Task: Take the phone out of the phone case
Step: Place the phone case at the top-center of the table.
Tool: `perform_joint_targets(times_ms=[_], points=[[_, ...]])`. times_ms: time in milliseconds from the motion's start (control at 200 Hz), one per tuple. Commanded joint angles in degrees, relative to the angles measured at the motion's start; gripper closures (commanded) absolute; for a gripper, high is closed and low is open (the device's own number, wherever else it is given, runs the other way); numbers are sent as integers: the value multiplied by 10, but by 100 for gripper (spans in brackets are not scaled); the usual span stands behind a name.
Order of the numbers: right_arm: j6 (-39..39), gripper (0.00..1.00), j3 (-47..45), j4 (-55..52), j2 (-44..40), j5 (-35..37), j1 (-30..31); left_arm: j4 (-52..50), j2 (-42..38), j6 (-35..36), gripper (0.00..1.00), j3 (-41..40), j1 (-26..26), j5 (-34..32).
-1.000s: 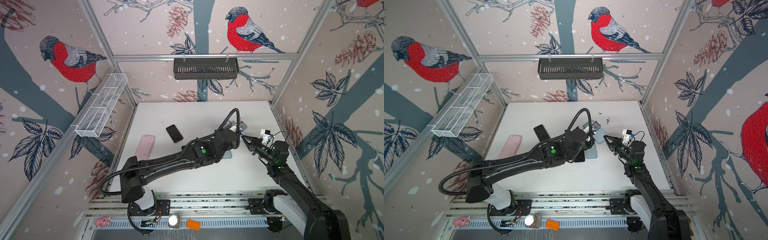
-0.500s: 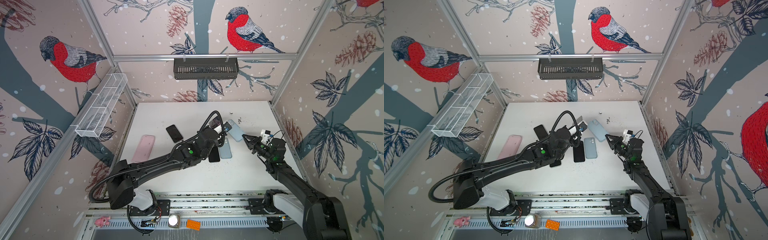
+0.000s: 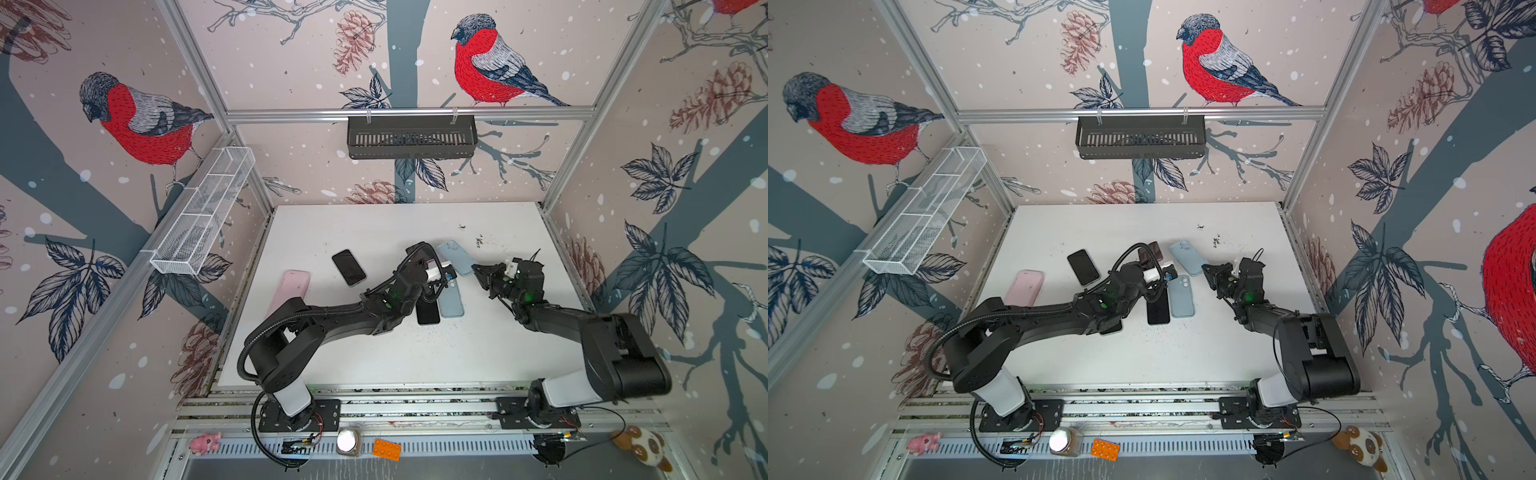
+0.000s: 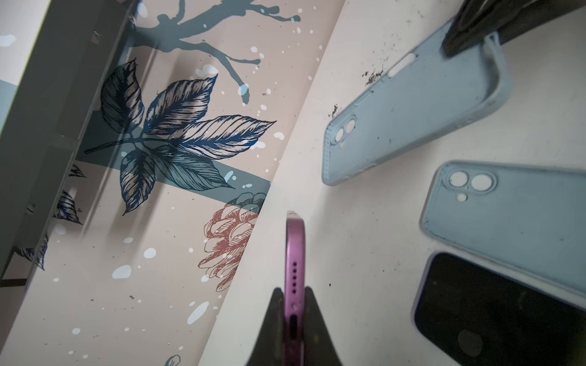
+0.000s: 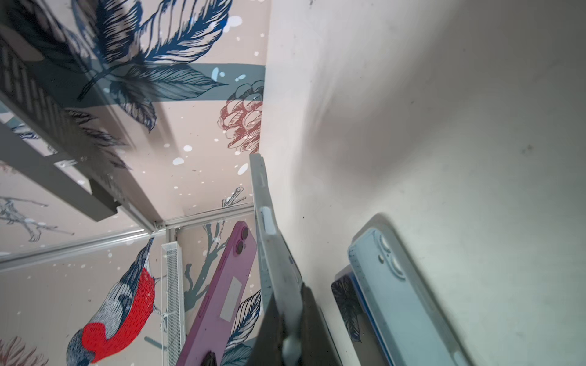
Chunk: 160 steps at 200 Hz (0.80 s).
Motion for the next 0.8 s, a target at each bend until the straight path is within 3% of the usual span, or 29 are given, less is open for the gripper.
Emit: perform_joint_targets(times_ms=[0, 440, 795], points=[[39, 99, 23, 70, 46, 23, 13, 100, 20, 45, 100, 5, 15, 40], [80, 97, 108, 59, 174, 91, 45, 107, 112, 79, 100, 32, 48, 84], [113, 93, 132, 71, 214, 128, 66, 128, 147, 112, 100, 25, 50, 92]])
